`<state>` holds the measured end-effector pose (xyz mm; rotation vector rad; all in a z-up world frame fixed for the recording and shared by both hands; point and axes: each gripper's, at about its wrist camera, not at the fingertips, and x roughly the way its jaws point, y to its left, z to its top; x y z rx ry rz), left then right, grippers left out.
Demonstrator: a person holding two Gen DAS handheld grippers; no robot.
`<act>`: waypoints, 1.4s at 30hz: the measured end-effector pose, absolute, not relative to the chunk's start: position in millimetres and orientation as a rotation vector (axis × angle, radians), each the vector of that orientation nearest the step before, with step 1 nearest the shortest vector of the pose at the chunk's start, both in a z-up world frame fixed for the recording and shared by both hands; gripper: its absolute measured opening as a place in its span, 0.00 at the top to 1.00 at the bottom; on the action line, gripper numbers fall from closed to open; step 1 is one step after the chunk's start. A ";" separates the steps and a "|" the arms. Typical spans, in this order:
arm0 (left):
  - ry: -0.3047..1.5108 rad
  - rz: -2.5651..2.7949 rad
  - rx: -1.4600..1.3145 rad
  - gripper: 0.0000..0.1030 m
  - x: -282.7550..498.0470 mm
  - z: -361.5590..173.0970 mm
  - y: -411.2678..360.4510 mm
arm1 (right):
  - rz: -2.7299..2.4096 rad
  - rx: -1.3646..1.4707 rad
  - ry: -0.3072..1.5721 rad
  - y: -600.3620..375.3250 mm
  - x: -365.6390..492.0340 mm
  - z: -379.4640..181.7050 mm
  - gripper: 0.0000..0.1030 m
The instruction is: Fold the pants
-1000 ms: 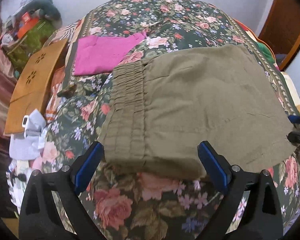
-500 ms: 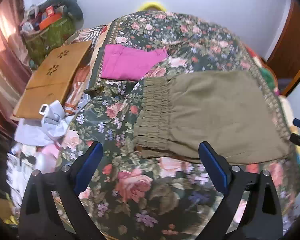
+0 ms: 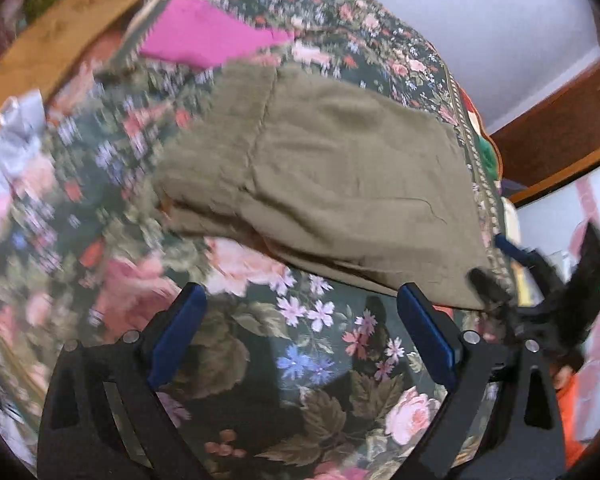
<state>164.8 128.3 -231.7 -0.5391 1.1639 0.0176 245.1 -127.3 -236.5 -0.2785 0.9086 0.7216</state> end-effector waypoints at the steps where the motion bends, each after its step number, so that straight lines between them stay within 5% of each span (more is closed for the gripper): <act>1: 1.165 0.025 -0.543 0.06 164.6 -233.6 128.5 | 0.727 -0.261 0.903 -130.8 245.0 -237.0 0.13; 15: 1.147 -0.090 -0.816 0.02 215.1 -259.7 161.9 | 0.778 -0.133 0.998 -140.7 244.8 -245.5 0.13; 17: 1.131 -0.054 -0.798 0.10 219.6 -258.0 165.4 | 0.785 -0.124 1.001 -142.6 244.9 -246.2 0.13; 19: 1.127 0.007 -0.746 0.38 220.3 -256.5 168.6 | 0.791 -0.111 1.004 -144.6 244.7 -246.8 0.13; 22: 1.097 0.069 -0.706 0.56 217.0 -253.9 172.6 | 0.793 -0.089 1.010 -147.9 244.4 -247.1 0.13; 42: 0.736 0.438 0.119 0.63 174.3 -139.1 90.8 | 0.670 -0.035 1.016 -201.0 229.6 -243.1 0.13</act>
